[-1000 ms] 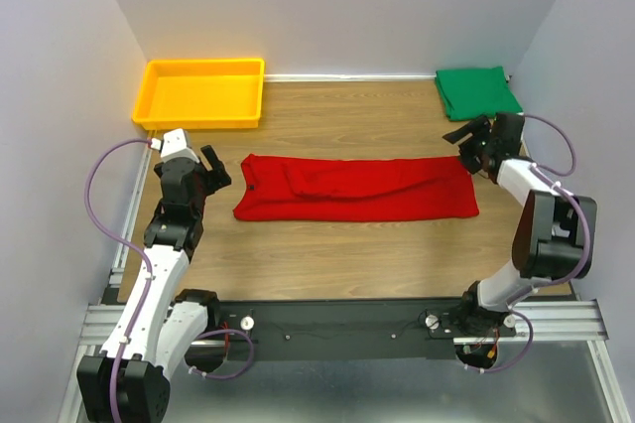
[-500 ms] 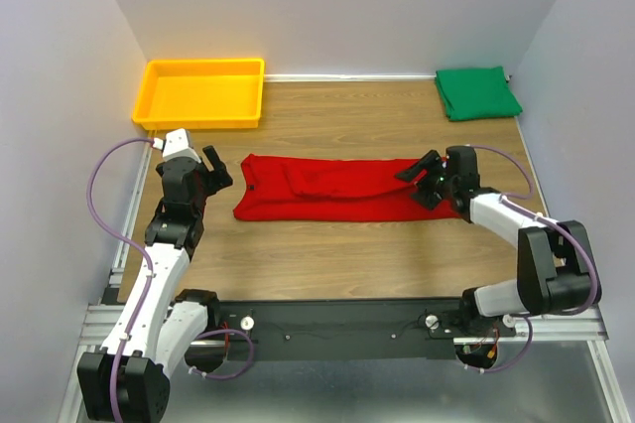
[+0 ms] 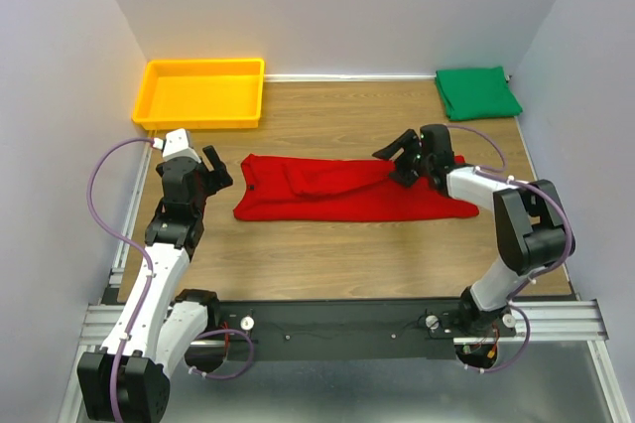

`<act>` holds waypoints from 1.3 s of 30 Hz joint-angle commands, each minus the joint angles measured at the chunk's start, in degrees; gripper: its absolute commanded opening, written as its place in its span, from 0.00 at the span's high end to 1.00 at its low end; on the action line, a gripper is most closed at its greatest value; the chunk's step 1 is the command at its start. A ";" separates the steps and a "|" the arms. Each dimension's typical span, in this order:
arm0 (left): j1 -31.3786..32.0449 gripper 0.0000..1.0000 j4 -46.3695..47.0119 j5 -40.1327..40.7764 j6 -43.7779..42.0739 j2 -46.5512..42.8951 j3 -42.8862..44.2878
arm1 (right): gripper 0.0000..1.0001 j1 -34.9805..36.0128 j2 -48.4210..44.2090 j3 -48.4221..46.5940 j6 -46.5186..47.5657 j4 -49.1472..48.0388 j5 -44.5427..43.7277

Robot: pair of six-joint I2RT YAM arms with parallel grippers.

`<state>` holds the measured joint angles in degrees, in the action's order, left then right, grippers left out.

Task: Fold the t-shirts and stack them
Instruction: Fold the tshirt

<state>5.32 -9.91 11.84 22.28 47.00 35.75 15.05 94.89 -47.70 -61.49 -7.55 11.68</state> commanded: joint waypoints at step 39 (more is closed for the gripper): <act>-0.40 0.15 1.04 -4.89 -0.40 5.99 -0.15 | 0.44 33.20 19.89 -36.76 63.86 28.29 -11.14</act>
<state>5.30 -9.87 8.12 22.28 52.86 35.75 47.20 112.64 -81.73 -1.45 18.76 8.08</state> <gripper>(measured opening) 0.849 0.565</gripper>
